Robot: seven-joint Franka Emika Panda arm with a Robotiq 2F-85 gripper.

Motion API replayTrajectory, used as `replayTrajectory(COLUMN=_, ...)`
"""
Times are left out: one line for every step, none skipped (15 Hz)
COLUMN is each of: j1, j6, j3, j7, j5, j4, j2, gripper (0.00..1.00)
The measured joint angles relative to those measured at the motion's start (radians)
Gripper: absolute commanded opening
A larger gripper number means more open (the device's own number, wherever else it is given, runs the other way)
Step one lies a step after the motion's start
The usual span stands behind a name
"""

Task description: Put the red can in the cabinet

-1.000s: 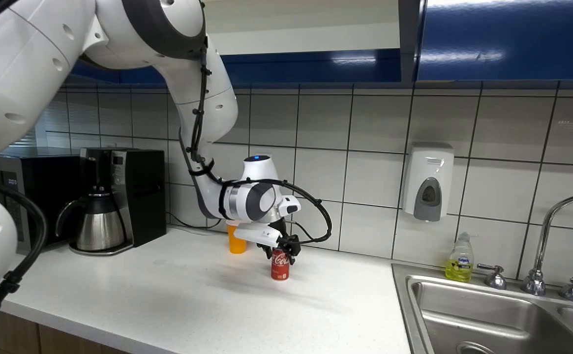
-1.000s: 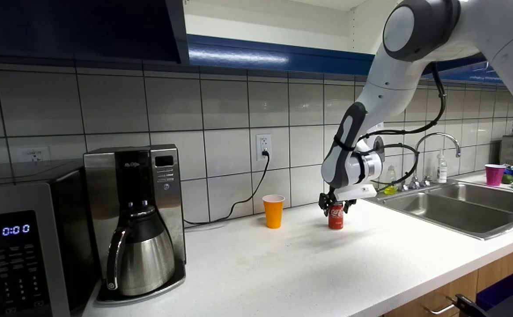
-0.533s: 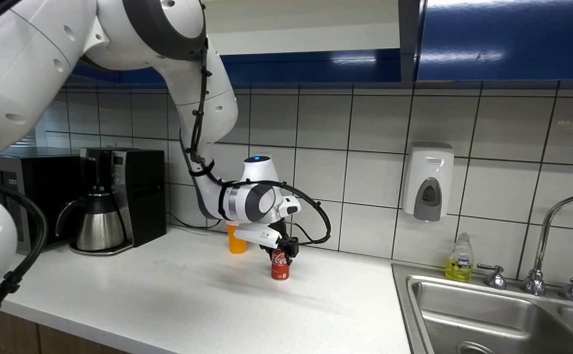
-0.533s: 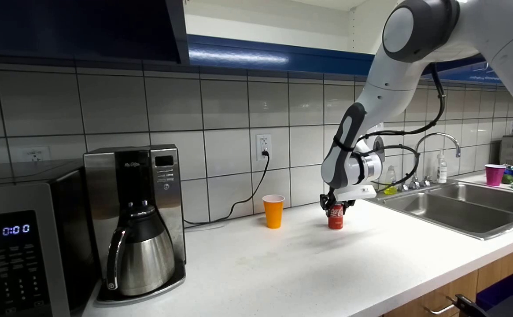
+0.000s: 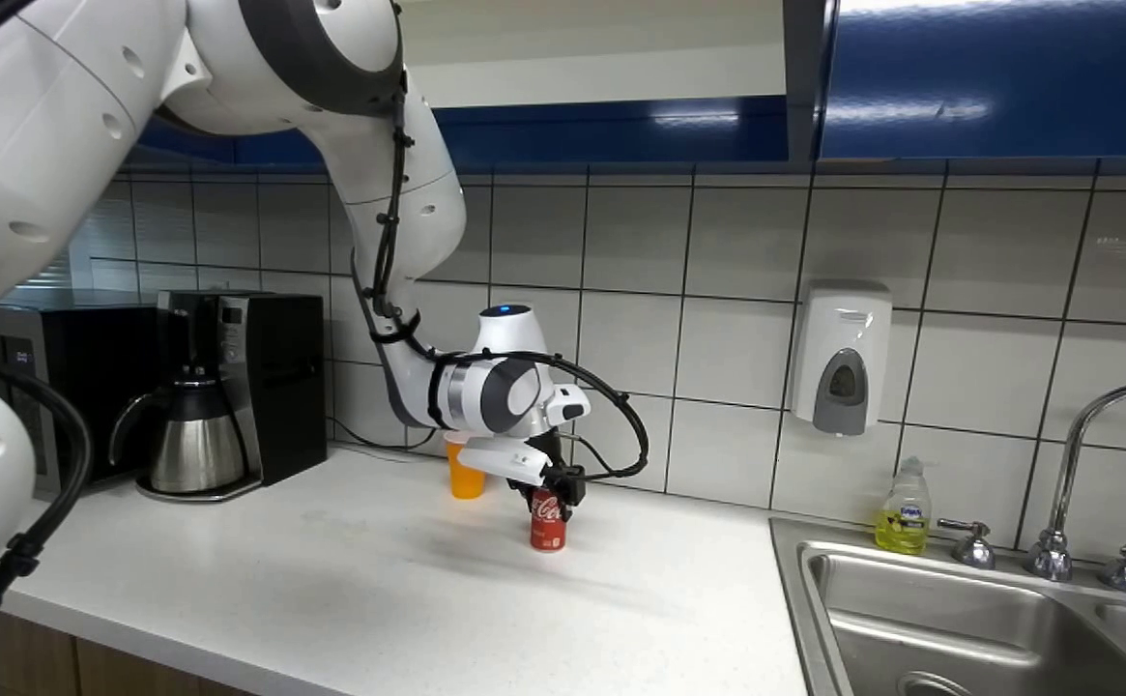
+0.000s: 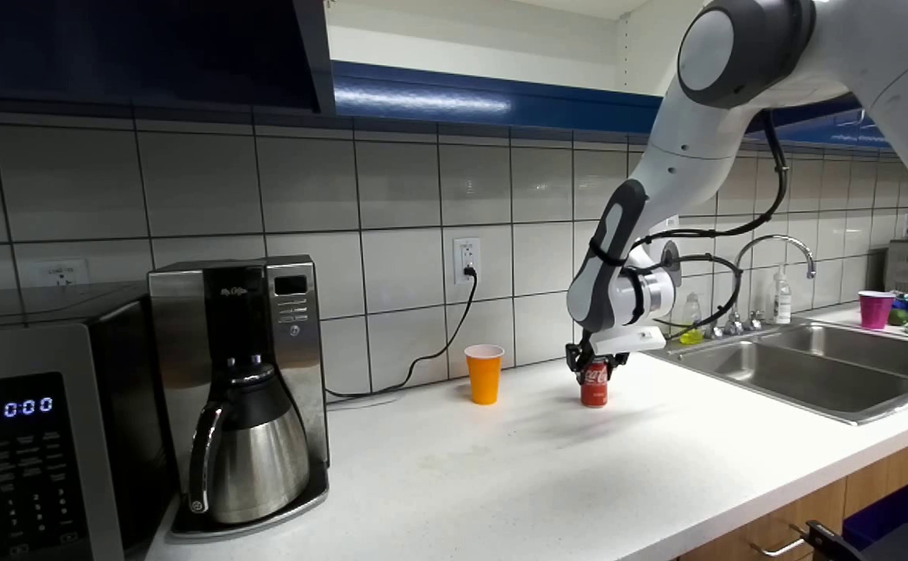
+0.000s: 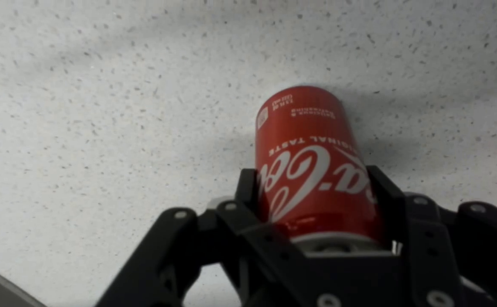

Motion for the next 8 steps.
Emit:
replayTrajectory(j1=0.003, j6=-0.014, j3=0.000, j7=0.000, j5=0.000, j4=0.000, j2=-0.005, gripper=0.39)
replayTrajectory(j1=0.006, j6=-0.029, j3=0.000, j7=0.000, j5=-0.001, j4=0.000, j2=-0.011, gripper=0.39)
replayTrajectory(j1=0.009, j6=-0.043, j3=0.000, j7=0.000, j5=-0.001, j4=0.000, j2=-0.017, gripper=0.39)
replayTrajectory(j1=0.013, j6=-0.059, j3=0.000, j7=0.000, j5=-0.002, j4=-0.002, j2=-0.026, gripper=0.39)
replayTrajectory(j1=0.017, j6=-0.072, j3=0.000, j7=0.000, j5=-0.002, j4=-0.005, j2=-0.038, gripper=0.39)
replayTrajectory(j1=0.020, j6=-0.084, j3=-0.001, j7=0.000, j5=-0.003, j4=-0.010, j2=-0.051, gripper=0.39)
replayTrajectory(j1=0.023, j6=-0.096, j3=-0.001, j7=0.000, j5=-0.004, j4=-0.017, j2=-0.067, gripper=0.39)
replayTrajectory(j1=0.025, j6=-0.107, j3=-0.001, j7=0.000, j5=-0.006, j4=-0.026, j2=-0.084, gripper=0.39)
